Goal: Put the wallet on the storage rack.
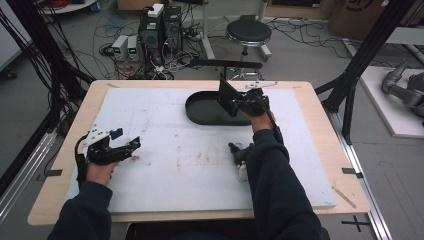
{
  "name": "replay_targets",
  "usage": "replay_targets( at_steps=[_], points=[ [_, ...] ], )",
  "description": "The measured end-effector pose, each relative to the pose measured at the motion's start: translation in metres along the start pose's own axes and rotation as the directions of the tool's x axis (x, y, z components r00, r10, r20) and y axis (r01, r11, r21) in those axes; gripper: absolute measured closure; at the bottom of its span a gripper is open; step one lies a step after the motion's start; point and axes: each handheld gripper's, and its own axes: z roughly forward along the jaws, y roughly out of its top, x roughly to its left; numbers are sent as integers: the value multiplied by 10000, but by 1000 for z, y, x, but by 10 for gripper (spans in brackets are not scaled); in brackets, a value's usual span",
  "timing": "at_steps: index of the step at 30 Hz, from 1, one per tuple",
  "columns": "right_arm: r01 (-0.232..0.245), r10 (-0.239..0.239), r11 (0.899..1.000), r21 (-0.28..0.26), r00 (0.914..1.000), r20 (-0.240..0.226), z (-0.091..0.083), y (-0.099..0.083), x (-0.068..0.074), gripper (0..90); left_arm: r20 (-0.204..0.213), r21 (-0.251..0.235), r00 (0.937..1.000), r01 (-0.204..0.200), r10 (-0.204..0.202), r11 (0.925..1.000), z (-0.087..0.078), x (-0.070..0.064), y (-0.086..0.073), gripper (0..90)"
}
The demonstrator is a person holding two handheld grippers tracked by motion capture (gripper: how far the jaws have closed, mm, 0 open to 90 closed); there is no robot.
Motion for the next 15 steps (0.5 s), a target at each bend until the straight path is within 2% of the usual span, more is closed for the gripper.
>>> replay_targets(
  at_steps=[4, 7, 11, 14, 15],
  points=[
    [-780, 780, 9969, 18, 9965, -300, 13, -7, -5, 770, 4, 10, 10000, 22, -22, 10000, 0, 0, 0, 215],
    [-1062, 1068, 9941, 196, 9937, -327, 21, -11, -7, 768, 36, 6, 10000, -3, 3, 10000, 0, 0, 0, 215],
    [-1116, 1104, 9925, 491, 9935, 262, 23, -14, -10, 729, 22, -15, 10000, 22, -22, 10000, 0, 1, 0, 215],
    [-1322, 1298, 9910, 224, 9879, 853, 17, -13, -17, 593, 13, -21, 10000, 20, -20, 10000, 0, 1, 0, 215],
    [-1365, 1340, 9905, 172, 9853, 1057, 15, -13, -18, 588, 4, -8, 10000, 14, -14, 10000, 0, 0, 0, 215]
  ],
)
